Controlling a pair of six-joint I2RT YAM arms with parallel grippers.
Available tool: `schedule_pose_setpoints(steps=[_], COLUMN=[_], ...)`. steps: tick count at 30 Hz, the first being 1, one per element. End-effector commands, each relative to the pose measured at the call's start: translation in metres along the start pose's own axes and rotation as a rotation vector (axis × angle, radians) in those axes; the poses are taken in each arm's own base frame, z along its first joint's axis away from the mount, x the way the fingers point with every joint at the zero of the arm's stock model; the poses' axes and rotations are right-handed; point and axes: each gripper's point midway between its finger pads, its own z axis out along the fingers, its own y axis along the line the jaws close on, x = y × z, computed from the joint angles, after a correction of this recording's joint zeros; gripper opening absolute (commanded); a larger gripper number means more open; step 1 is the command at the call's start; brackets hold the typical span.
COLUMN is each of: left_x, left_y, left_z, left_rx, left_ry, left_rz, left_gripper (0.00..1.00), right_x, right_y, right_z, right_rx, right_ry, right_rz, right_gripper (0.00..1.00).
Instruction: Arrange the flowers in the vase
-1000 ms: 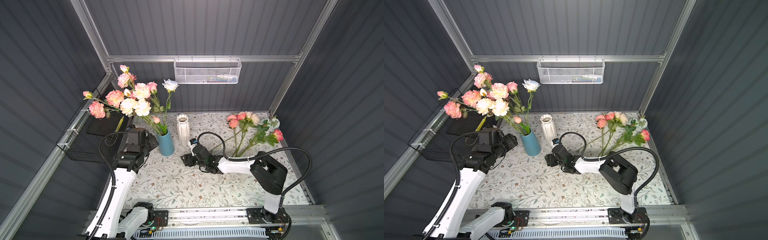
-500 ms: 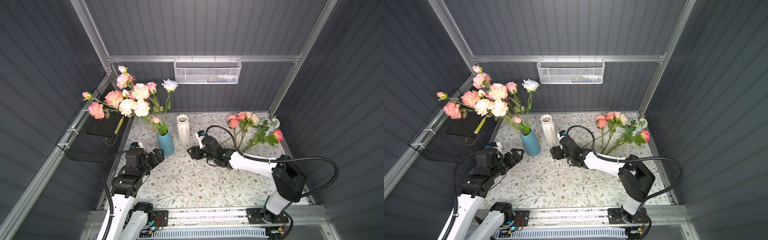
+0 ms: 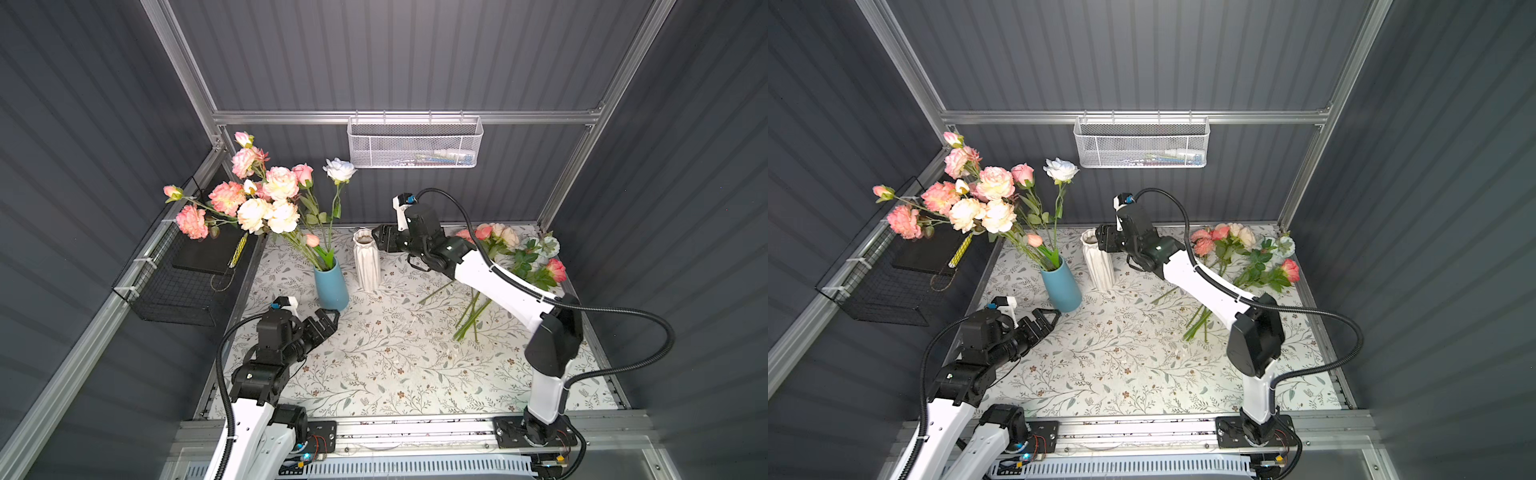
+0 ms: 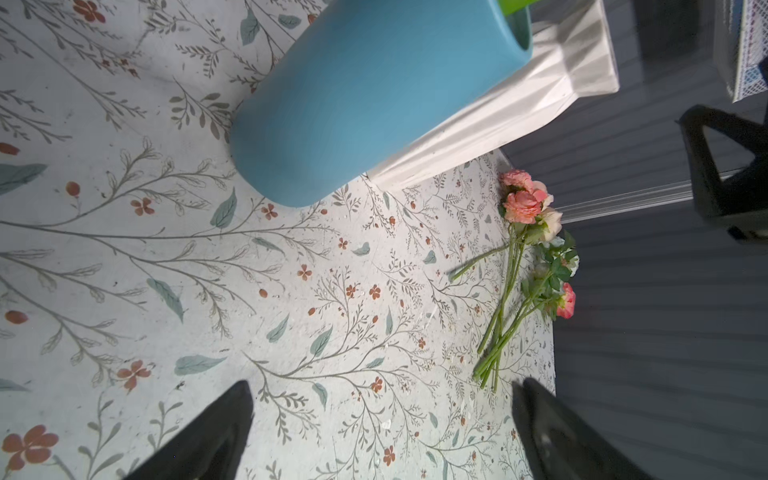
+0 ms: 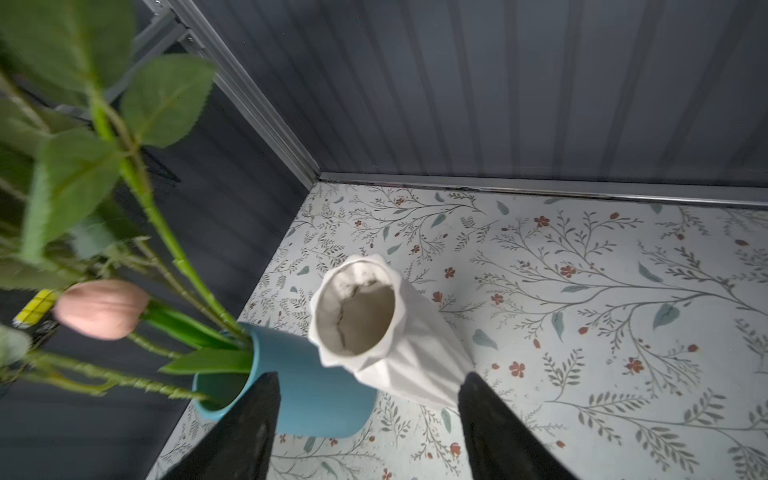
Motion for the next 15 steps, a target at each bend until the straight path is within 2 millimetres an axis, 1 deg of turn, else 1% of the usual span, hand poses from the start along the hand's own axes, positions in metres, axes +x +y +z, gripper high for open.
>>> schedule_pose_setpoints(steps=[1, 5, 9, 12, 15], left_x=[-0.002, -0.004, -0.004, -0.005, -0.006], left_y=[-0.011, -0.012, -0.012, -0.013, -0.014], left_z=[-0.005, -0.008, -0.007, -0.007, -0.009], left_rx=[0.043, 0.037, 0.037, 0.036, 0.038], left_ry=[-0.006, -0.012, -0.008, -0.008, -0.012], left_rz=[0.032, 0.048, 0.050, 0.053, 0.056], left_gripper=[1.00, 1.00, 1.00, 1.00, 1.00], right_x=[0.025, 0.025, 0.036, 0.044, 0.051], right_y=[-0.018, -0.017, -0.019, -0.022, -0.027], right_z=[0.021, 0.038, 0.049, 0.048, 0.042], right_rx=[0.065, 0.062, 0.056, 0.068, 0.083], right_ry=[0.119, 0.136, 0.178, 0.207, 0.232], right_rz=[-0.030, -0.039, -0.044, -0.046, -0.050], right_gripper=[0.69, 0.69, 0.67, 0.59, 0.48])
